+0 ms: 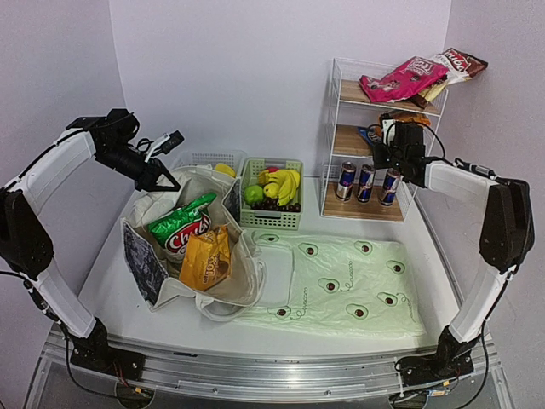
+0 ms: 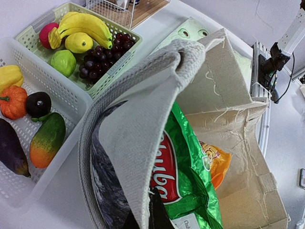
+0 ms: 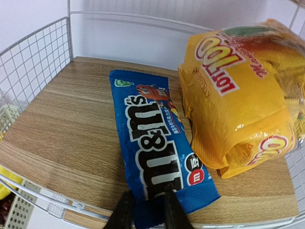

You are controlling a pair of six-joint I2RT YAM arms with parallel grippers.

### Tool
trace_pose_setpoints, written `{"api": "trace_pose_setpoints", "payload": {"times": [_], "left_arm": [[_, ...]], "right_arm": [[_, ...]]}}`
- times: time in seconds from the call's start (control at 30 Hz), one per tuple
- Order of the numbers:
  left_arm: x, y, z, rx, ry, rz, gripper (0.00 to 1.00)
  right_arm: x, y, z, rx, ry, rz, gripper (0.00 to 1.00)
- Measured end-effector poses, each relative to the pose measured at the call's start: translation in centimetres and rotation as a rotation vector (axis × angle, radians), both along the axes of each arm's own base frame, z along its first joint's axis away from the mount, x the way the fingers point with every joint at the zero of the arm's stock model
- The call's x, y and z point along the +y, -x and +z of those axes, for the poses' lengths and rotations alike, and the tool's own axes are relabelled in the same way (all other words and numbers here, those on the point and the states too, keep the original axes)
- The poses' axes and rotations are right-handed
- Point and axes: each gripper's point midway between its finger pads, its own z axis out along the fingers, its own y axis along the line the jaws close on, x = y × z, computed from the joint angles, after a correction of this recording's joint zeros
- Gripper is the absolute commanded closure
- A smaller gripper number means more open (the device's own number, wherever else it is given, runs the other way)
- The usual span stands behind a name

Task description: Place the mixed food into the grocery bags and tie them

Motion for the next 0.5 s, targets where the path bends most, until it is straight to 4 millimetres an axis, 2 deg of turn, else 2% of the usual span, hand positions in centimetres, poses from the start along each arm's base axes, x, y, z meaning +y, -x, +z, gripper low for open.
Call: {"api": "trace_pose_setpoints", "payload": {"times": [0.3,0.5], "left_arm": [[0.0,0.0,0.0,-0.001,0.000,0.000,1.00],[0.0,0.0,0.0,0.000,0.000,-0.001,1.00]], "right_arm": [[0.6,0.3,0.1,0.012,-0.029,0.040,1.00],[1.6,2.4,1.6,0.020,-0.098,0.115,1.00]]}}
